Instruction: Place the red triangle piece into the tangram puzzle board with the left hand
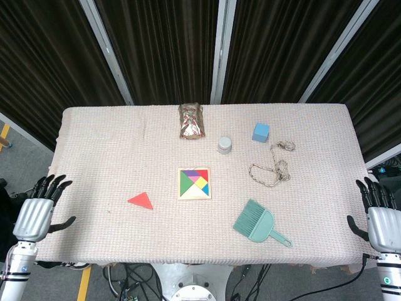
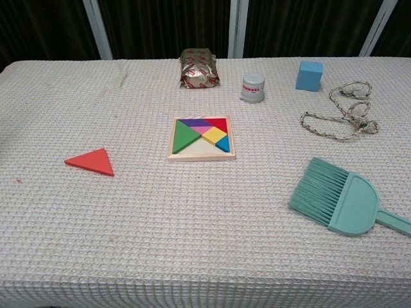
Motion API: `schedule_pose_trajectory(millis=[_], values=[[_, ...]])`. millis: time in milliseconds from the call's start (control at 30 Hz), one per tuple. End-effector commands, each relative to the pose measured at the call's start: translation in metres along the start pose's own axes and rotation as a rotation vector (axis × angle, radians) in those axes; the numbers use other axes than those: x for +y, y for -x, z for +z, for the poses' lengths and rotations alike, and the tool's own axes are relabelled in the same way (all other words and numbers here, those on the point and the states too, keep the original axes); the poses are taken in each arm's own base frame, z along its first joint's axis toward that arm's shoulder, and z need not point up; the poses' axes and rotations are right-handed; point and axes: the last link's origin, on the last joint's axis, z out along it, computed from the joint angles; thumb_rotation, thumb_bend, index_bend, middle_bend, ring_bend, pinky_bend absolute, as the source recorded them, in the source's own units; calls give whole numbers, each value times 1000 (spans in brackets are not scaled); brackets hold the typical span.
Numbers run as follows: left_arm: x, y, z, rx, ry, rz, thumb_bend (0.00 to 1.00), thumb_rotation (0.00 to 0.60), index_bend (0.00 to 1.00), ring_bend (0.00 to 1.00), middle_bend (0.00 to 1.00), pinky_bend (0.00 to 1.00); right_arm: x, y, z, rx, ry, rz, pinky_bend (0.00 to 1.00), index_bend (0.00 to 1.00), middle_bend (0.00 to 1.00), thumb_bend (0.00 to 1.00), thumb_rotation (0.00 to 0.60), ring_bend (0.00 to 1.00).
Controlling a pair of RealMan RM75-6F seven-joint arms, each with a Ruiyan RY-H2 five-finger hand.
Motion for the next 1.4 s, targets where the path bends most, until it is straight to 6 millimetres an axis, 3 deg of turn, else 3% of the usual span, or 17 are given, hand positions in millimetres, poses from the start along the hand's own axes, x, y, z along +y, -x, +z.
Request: schedule_pose_trajectory(millis=[33,700,1067,1400], values=[[0,0,0,-1,0,0,145,600,154,0,89,21,0,0,0,0,1,0,0,0,0,240,600,0],[12,8,7,-33,53,1,145,600,154,0,89,21,1,-4,2,13,3,2,0,0,0,239,600,0],[55,38,37,-174,204,4,146,600,155,0,87,21,3,-19,1,44,1,-4,0,0,0,239,600,0],[78,74,58,-301,264,-7,147,600,155,0,86,21,4,-18,3,43,10,-3,0,0,0,240,600,0]])
